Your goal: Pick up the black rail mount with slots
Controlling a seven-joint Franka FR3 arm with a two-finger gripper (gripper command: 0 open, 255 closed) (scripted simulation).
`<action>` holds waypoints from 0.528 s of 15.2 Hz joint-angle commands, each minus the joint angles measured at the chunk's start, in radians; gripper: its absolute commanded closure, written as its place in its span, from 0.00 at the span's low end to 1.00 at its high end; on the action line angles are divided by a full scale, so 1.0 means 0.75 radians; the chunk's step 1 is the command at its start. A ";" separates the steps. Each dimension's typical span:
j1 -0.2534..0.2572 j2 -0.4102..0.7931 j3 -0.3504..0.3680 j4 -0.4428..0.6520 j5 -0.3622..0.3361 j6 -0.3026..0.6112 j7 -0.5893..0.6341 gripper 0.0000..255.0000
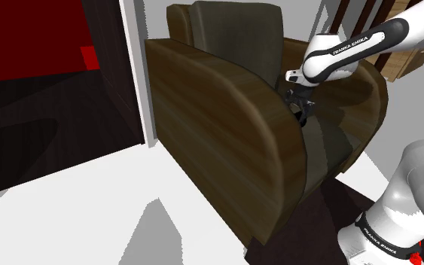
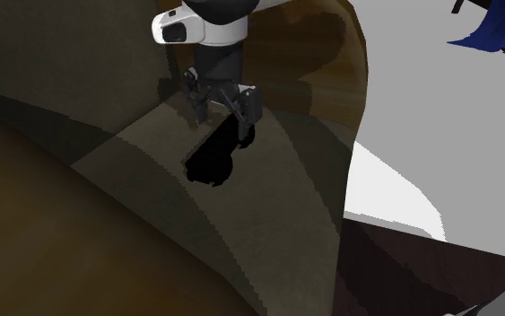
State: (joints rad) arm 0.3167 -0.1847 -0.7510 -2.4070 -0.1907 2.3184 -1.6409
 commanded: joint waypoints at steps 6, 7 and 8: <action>0.013 0.071 -0.027 -0.035 0.049 0.095 -0.044 1.00; 0.013 0.071 -0.027 -0.035 0.049 0.095 -0.044 1.00; 0.013 0.070 -0.026 -0.035 0.049 0.095 -0.043 1.00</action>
State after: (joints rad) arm 0.3266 -0.1327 -0.7704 -2.4326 -0.1546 2.3889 -1.6732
